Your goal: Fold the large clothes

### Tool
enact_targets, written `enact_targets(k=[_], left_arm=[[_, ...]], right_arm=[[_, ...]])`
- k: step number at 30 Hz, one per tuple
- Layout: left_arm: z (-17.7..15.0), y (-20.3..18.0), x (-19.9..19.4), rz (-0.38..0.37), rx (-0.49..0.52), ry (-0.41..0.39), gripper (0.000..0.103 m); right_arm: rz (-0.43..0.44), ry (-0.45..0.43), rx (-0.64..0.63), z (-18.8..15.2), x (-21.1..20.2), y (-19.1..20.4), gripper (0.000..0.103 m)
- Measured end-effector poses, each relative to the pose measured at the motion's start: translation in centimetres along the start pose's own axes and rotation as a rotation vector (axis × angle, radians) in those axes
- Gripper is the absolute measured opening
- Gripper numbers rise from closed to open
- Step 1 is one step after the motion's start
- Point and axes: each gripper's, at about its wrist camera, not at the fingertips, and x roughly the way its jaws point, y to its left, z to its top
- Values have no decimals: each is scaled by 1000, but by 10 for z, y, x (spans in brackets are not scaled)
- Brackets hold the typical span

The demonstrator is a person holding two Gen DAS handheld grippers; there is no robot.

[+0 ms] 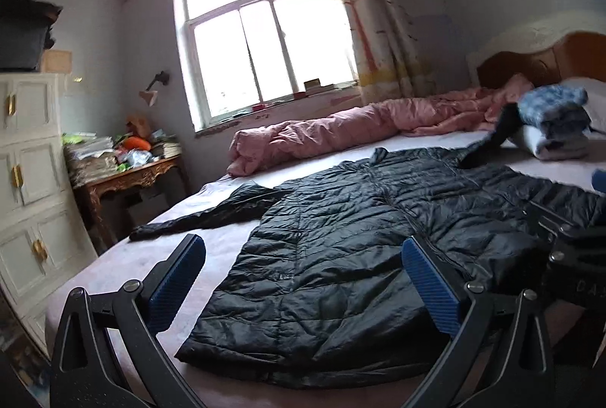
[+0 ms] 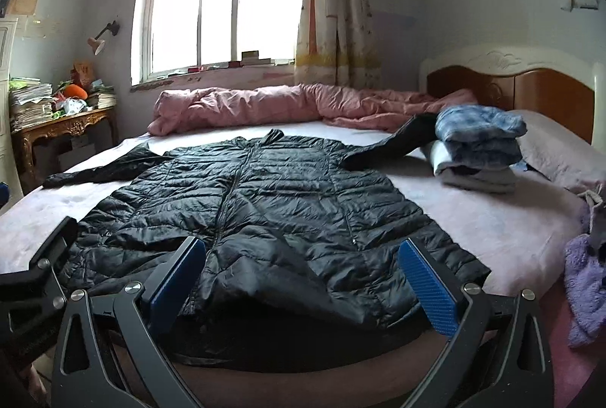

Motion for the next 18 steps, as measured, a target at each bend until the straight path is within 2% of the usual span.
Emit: enact_targets(k=[3, 6, 10, 13, 18], left_arm=[[-2, 21, 1, -25, -111, 9, 103], [-6, 41, 7, -81, -219, 38, 103], [-13, 56, 15, -114, -310, 79, 103], [-15, 57, 13, -109, -328, 71, 103], [-10, 47, 1, -67, -257, 22, 103]], right_arm=[[13, 10, 6, 1, 1, 0, 103], [8, 9, 2, 1, 0, -1, 103], [19, 14, 8, 0, -2, -3, 103], [22, 21, 15, 0, 0, -4, 103], [22, 25, 2, 0, 2, -3, 103]])
